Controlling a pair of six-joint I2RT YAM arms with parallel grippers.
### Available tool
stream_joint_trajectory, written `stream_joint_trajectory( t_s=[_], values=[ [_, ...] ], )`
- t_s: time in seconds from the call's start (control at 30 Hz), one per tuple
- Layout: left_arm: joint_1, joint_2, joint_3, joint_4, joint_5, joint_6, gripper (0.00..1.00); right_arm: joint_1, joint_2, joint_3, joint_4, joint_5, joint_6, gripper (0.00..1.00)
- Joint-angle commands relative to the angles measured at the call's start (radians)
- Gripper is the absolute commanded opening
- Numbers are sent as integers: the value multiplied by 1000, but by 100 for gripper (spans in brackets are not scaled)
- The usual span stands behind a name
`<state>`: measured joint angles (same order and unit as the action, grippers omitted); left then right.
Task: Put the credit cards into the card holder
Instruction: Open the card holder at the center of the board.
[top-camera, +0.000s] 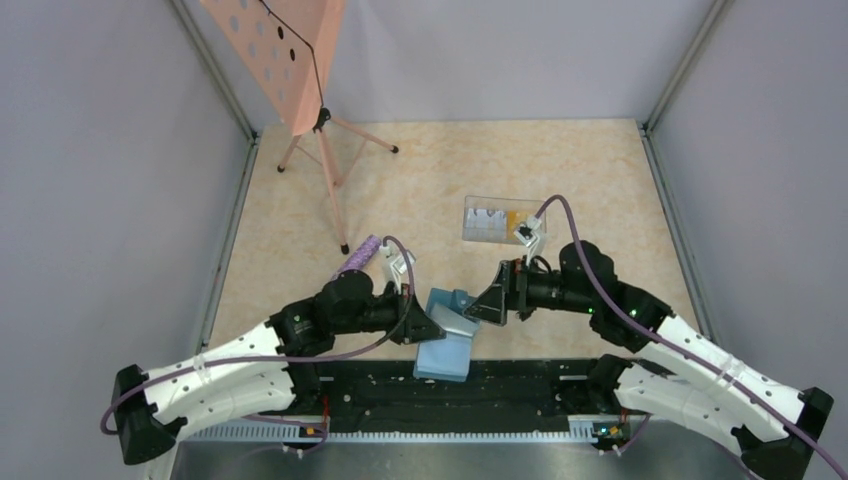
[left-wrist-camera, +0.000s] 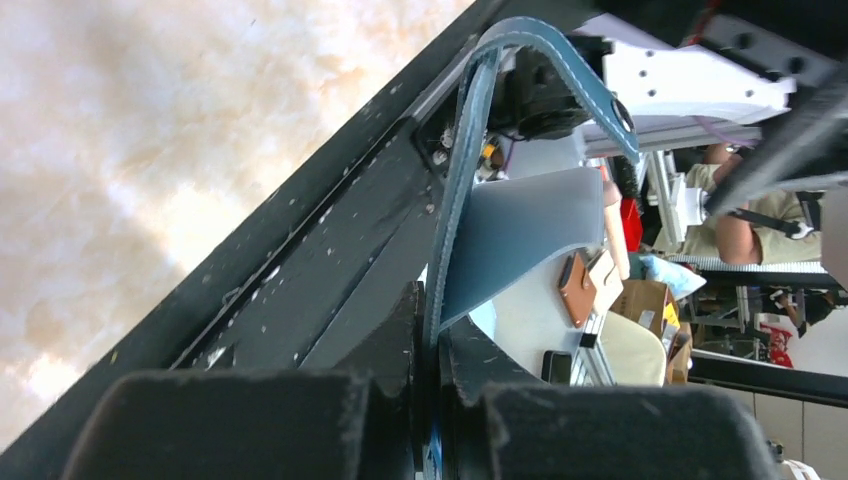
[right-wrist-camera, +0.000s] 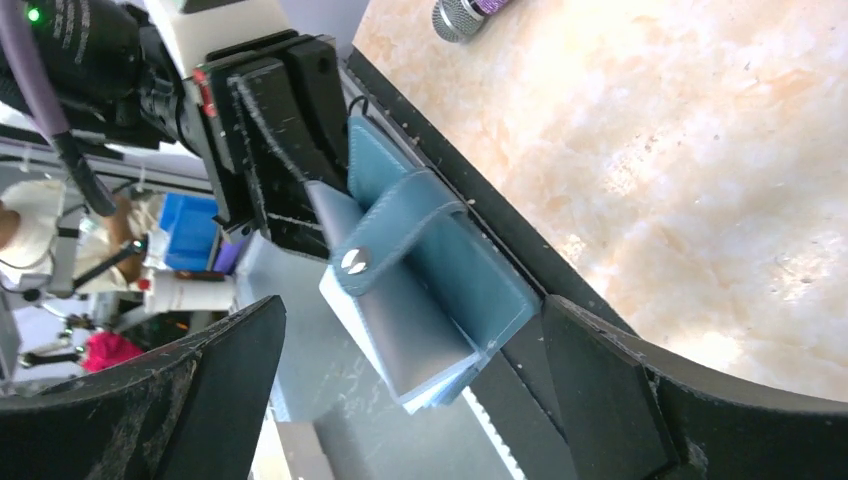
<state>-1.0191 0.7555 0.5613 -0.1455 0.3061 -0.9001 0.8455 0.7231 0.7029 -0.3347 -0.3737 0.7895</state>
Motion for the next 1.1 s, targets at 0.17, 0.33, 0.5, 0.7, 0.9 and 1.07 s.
stream_joint_trajectory(
  t_s=[0.17, 0.33, 0.5, 0.7, 0.9, 1.07],
  values=[
    [9, 125, 139, -230, 80, -23, 0, -8, 88, 128, -187, -79, -263, 99],
    [9, 206, 173, -211, 166, -19, 0, 40, 169, 157, -235, -41, -311, 99],
    [9, 281, 214, -197, 260, 6, 0, 123, 254, 158, -214, -4, -331, 99],
    [8, 309, 234, -166, 341, 30, 0, 139, 291, 130, -162, -3, -345, 99],
    [8, 274, 236, -148, 358, 55, 0, 139, 265, 79, -46, -144, -331, 87],
    [7, 259, 235, -147, 340, 65, 6, 137, 233, 24, 106, -280, -259, 23]
  ],
)
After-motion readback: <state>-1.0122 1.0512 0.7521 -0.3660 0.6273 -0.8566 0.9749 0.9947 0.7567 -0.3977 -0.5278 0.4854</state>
